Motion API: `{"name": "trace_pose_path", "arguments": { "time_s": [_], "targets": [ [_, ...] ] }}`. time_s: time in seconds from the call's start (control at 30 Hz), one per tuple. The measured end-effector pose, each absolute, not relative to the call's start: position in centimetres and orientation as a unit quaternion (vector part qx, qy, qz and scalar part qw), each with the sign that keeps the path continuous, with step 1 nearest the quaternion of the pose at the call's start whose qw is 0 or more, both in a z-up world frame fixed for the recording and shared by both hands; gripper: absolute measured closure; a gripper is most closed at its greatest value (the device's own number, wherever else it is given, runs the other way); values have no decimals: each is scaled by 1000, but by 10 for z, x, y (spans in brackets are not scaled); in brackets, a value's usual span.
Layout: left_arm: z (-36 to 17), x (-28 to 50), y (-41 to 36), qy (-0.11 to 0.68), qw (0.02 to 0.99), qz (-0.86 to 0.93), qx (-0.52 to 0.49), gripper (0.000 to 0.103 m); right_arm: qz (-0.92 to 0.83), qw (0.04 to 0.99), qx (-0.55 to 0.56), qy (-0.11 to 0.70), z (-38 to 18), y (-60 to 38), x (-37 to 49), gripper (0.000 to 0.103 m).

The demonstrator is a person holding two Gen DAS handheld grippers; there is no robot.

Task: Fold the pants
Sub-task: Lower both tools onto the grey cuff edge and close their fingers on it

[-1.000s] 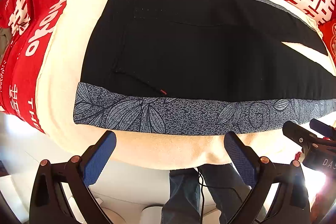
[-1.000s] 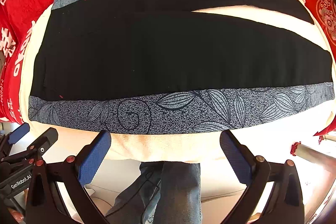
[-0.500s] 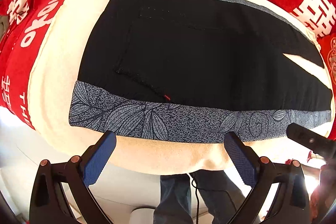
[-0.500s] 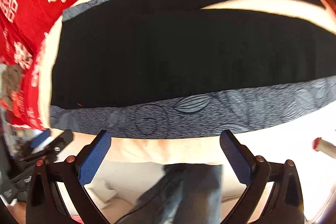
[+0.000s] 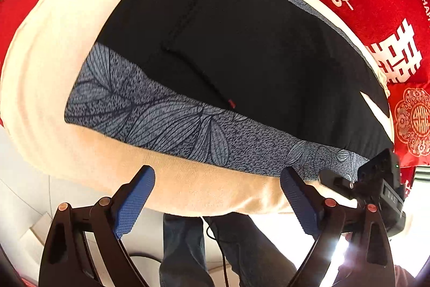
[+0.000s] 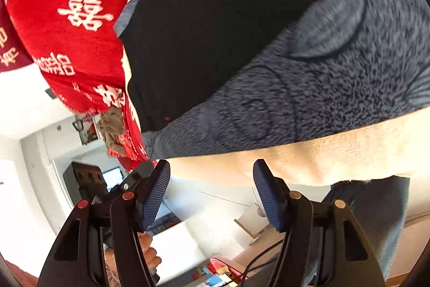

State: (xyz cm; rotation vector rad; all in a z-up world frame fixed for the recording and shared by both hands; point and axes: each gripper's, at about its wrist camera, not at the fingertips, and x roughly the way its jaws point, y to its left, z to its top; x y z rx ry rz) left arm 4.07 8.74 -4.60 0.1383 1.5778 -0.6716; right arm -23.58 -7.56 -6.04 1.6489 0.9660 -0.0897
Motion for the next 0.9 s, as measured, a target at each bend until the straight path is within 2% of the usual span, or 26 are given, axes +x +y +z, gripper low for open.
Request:
{"name": "trace_pose_path", "arguments": {
  "time_s": [0.1, 0.2, 0.47, 0.5, 0.63, 0.77, 0.83, 0.87, 0.9],
  "targets": [
    [-58, 40, 94, 708, 640, -294, 37, 7, -48, 567, 733, 373, -67, -81, -241, 35],
    [-67, 45, 97, 714, 635, -294, 6, 7, -31, 582, 739, 339, -51, -90, -236, 35],
    [-74, 79, 106, 701, 649, -275, -106, 8, 6, 606, 719, 342, -24, -98, -225, 35],
    [-73, 83, 104, 697, 655, -272, -107, 15, 5, 604, 717, 347, -27, -98, -225, 35],
    [-75, 87, 102, 695, 658, -273, -93, 18, -16, 606, 706, 365, -43, -107, -245, 35],
    [-75, 84, 97, 691, 663, -276, -75, 20, -51, 600, 721, 343, -60, -127, -281, 37],
    [-74, 84, 96, 691, 664, -278, -68, 23, -49, 591, 741, 315, -68, -136, -295, 44],
    [-74, 84, 91, 690, 667, -276, -55, 27, -48, 585, 750, 304, -71, -139, -300, 51],
    [-74, 84, 93, 690, 668, -275, -45, 33, -51, 581, 756, 299, -76, -141, -307, 64]
  ]
}}
